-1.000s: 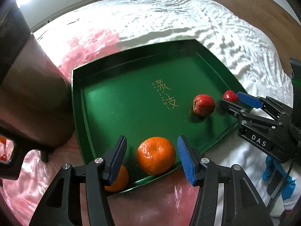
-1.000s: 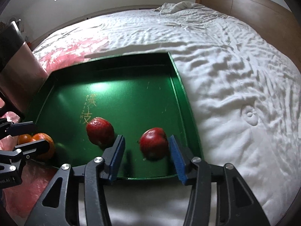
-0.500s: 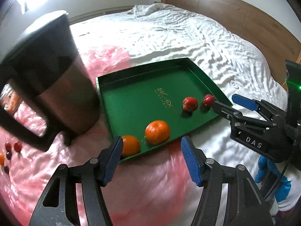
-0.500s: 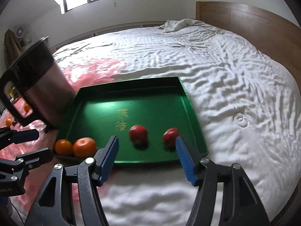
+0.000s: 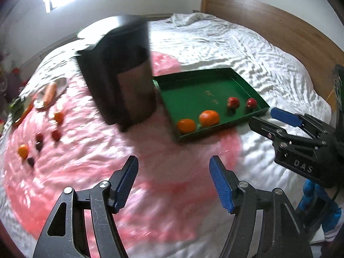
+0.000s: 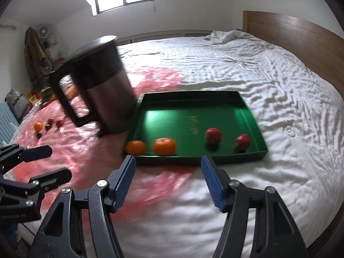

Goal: Organize fruits
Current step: 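Move both open tools back toward the remaining fruit, then grasp a dark plum with the left tool while the right tool grasps a red apple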

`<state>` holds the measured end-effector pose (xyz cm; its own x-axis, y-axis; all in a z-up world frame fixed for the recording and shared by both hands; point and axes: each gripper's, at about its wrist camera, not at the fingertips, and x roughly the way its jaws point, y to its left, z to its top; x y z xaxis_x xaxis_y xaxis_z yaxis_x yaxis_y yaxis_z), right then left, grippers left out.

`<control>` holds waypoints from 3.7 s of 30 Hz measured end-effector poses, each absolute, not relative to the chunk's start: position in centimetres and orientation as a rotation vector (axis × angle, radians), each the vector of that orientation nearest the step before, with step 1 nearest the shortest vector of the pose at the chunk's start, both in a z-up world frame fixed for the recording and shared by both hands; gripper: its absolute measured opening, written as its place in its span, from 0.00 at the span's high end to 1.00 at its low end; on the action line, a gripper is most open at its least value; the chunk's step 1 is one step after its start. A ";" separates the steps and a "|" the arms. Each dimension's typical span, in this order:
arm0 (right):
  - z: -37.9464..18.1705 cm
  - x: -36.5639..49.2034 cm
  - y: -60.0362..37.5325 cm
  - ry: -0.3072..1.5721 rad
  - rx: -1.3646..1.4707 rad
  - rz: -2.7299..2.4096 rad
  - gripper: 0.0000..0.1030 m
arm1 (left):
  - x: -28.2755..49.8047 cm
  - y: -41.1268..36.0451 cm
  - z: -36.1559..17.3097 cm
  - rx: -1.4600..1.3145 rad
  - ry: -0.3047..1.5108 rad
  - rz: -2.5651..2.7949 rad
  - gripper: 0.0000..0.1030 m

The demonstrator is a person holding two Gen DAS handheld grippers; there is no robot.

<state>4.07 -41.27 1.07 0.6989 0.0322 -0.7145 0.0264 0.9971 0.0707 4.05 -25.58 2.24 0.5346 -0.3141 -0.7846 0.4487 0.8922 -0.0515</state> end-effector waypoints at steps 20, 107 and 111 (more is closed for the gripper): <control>1.8 4.9 -21.2 0.772 -0.062 0.347 0.00 | 5.6 -5.2 2.0 0.011 0.836 -0.160 0.39; -8.3 27.3 -8.9 1.093 0.031 0.471 0.48 | 24.6 5.2 -7.2 -0.020 1.068 -0.236 0.76; -8.0 25.1 -9.6 1.111 0.032 0.493 0.48 | 23.2 4.6 -6.2 -0.010 1.072 -0.238 0.76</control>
